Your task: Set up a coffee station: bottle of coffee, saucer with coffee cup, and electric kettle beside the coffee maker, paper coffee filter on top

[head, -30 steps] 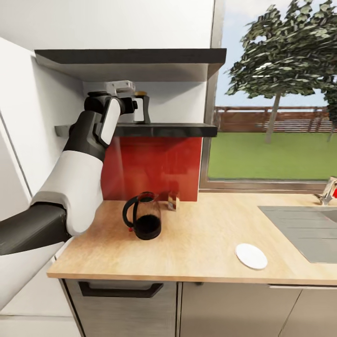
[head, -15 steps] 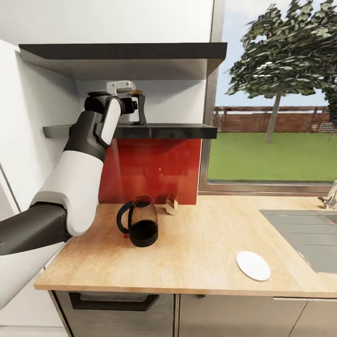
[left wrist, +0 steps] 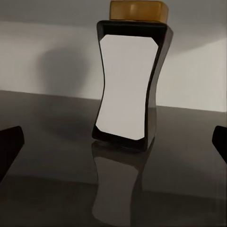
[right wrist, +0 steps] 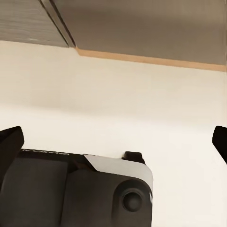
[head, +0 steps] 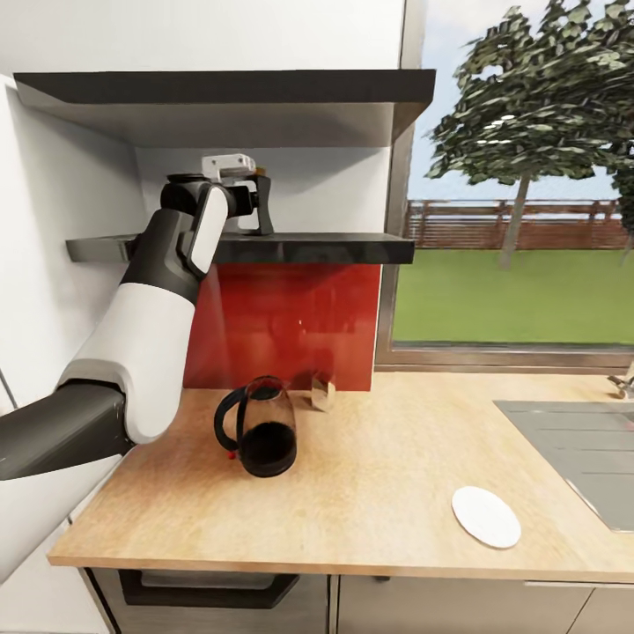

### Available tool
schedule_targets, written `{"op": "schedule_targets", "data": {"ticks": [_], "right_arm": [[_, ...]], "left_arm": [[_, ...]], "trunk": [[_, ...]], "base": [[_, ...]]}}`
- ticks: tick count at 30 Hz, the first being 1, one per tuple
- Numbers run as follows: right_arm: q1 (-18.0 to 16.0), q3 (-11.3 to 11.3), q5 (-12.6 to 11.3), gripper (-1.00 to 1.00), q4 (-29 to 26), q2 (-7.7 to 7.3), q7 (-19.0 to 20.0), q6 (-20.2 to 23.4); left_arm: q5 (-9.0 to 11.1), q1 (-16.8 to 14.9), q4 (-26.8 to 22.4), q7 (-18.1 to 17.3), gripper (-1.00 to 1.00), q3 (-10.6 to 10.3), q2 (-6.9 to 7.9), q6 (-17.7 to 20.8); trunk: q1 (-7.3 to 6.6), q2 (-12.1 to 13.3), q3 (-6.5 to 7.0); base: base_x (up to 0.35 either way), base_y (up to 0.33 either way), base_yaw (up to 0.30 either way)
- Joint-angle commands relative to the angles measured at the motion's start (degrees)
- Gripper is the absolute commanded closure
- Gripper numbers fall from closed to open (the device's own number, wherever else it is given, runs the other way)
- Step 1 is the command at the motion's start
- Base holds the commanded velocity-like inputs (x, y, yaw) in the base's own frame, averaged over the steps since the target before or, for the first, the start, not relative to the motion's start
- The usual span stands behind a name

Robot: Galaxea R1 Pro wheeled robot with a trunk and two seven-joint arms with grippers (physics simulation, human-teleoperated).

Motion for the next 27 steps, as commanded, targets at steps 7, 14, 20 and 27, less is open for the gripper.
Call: {"op": "schedule_targets", "data": {"ticks": [7,14,20,27], "right_arm": [[0.0,-0.1,0.6,-1.0,0.0,0.01,-0.1,-0.1],[0.0,-0.1,0.6,-1.0,0.0,0.01,-0.1,-0.1],[0.0,-0.1,0.6,-1.0,0.1,0.01,-0.1,-0.1],[0.0,-0.1,0.6,-1.0,0.1,0.01,-0.2,-0.1]], "left_arm": [[0.5,-1.4,1.8,0.8,-1.0,-0.2,-0.08,0.2],[0.5,-5.9,6.8,0.9,-1.0,-0.1,-0.34,0.2],[0.6,-8.7,10.6,0.9,-1.0,-0.1,-0.42,0.2],[0.6,-11.4,16.6,0.9,-1.0,0.0,-0.42,0.0]], "trunk": [[0.03,0.0,-0.02],[0.03,0.0,-0.02],[0.03,0.0,-0.02],[0.03,0.0,-0.02]], "base": [[0.024,0.0,0.0],[0.0,0.0,0.0],[0.0,0.0,0.0],[0.0,0.0,0.0]]}}
